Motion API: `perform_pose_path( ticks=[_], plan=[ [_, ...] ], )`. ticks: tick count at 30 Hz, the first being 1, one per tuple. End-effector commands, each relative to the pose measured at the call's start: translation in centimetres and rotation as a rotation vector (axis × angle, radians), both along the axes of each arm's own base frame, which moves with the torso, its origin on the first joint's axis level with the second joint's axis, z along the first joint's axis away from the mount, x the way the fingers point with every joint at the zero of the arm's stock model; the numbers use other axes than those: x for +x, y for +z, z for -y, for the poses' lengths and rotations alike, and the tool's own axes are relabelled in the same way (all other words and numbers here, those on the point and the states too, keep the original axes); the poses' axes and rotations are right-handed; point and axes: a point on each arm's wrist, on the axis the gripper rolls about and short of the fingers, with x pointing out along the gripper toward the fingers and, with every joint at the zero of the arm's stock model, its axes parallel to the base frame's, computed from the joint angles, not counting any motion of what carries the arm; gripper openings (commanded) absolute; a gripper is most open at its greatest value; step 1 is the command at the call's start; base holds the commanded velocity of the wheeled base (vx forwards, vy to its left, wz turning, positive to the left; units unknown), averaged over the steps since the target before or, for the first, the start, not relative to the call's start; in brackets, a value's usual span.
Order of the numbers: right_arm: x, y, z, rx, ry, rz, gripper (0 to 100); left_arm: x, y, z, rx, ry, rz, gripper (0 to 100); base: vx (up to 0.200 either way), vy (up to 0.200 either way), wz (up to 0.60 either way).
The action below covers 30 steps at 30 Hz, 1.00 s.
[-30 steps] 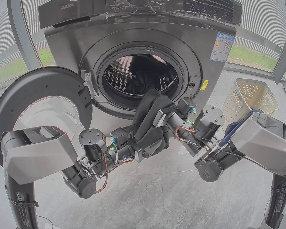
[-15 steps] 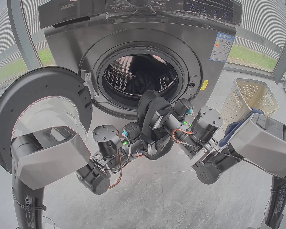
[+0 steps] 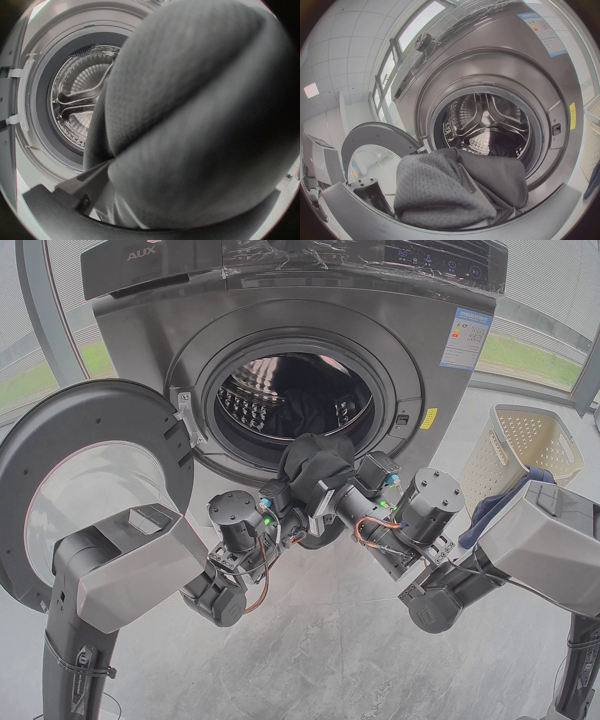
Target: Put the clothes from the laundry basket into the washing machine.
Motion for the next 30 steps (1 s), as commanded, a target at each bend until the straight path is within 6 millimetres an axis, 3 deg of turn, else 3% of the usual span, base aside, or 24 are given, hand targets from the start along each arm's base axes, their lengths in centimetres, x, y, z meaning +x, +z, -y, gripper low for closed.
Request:
perform_pose_path(
  ticks=[1,12,21,30],
  plan=[
    [-0.2,0.0,-0.1,0.001,0.005,0.001,0,0.4,-0.8,0.0,0.004,0.010,-0.007,0,0.000,0.000,0.00],
    [0.5,0.0,1.3,-0.001,-0.032,-0.004,0,1.4,0.1,-1.7,-0.025,0.077,0.009,0,0.000,0.000,0.00],
    [1.8,-1.5,3.2,-0.027,-0.086,-0.052,0,0.6,3.6,-2.6,-0.081,0.099,0.047,0,0.000,0.000,0.00],
    [2.0,-2.9,3.1,-0.056,-0.094,-0.082,0,-0.3,4.0,-2.6,-0.085,0.088,0.036,0,0.000,0.000,0.00]
  ],
)
